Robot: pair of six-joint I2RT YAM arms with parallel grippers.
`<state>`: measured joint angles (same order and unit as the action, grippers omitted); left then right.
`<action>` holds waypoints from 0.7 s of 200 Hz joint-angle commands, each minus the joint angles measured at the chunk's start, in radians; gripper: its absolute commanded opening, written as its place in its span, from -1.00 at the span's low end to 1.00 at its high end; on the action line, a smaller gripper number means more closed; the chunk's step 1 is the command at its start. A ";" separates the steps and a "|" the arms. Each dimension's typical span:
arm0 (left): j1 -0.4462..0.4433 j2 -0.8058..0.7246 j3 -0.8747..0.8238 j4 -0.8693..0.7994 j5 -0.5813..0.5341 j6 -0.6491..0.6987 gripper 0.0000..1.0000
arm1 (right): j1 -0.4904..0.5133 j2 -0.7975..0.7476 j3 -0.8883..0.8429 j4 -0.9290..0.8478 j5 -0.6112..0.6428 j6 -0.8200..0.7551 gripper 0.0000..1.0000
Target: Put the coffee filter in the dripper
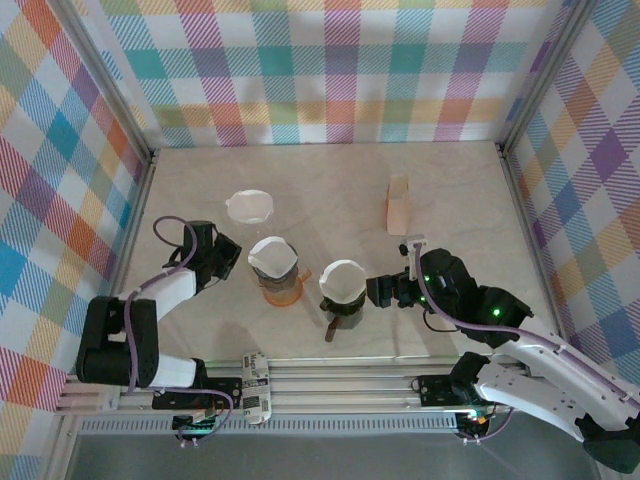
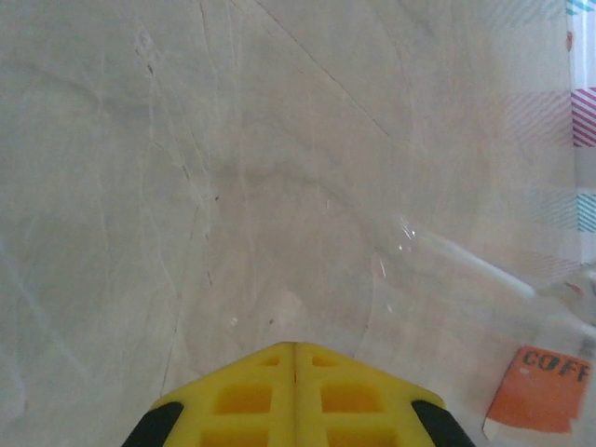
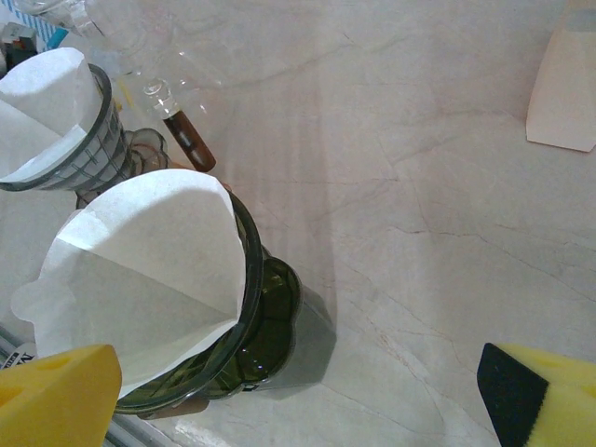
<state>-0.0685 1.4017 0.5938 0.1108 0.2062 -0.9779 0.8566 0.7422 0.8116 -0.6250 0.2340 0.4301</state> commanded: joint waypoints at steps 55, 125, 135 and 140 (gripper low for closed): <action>-0.006 0.116 0.024 0.212 0.070 -0.025 -1.00 | -0.002 -0.017 -0.017 0.002 0.003 -0.016 0.98; -0.062 0.243 0.082 0.312 0.117 -0.015 -1.00 | -0.002 -0.015 -0.031 -0.008 0.003 -0.002 0.98; -0.071 0.263 0.096 0.327 0.126 -0.015 -1.00 | -0.001 -0.017 -0.033 -0.015 0.006 0.001 0.98; -0.077 0.273 0.106 0.332 0.131 -0.015 -1.00 | -0.002 -0.018 -0.034 -0.016 0.006 0.001 0.98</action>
<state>-0.1173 1.6306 0.6544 0.3752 0.2897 -0.9962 0.8566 0.7376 0.7887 -0.6296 0.2344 0.4305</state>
